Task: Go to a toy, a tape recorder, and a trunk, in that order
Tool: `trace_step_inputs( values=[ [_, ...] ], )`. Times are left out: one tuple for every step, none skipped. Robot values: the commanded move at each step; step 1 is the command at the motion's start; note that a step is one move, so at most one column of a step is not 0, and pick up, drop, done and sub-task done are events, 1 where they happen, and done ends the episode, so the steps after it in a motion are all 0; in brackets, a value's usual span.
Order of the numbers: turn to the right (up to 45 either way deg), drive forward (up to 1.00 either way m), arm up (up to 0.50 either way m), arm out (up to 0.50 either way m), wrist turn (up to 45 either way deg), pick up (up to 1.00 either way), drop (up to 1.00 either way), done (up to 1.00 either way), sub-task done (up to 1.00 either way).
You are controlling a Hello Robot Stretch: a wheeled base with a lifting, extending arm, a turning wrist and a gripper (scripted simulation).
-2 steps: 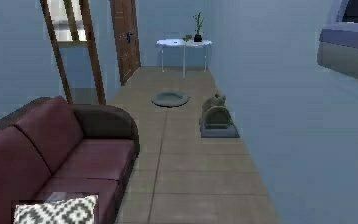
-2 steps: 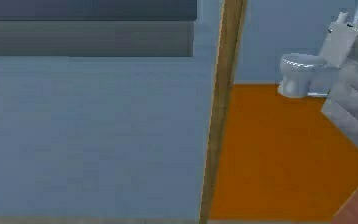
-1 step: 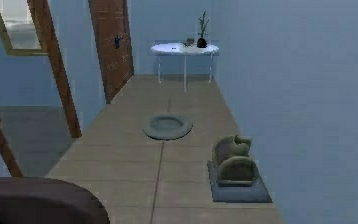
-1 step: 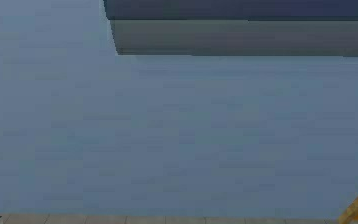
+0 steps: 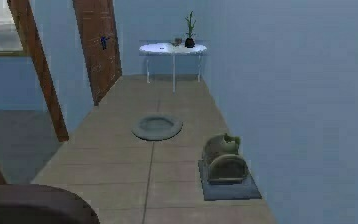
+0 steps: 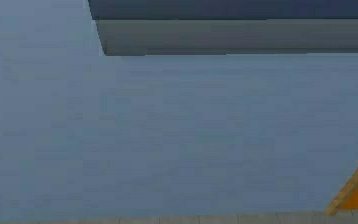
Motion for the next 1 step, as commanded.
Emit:
trace_step_inputs(
  values=[
    [0.0, 0.5, 0.0, 0.0, 0.0, 0.0, 0.0, 0.0, 0.0]
  ],
)
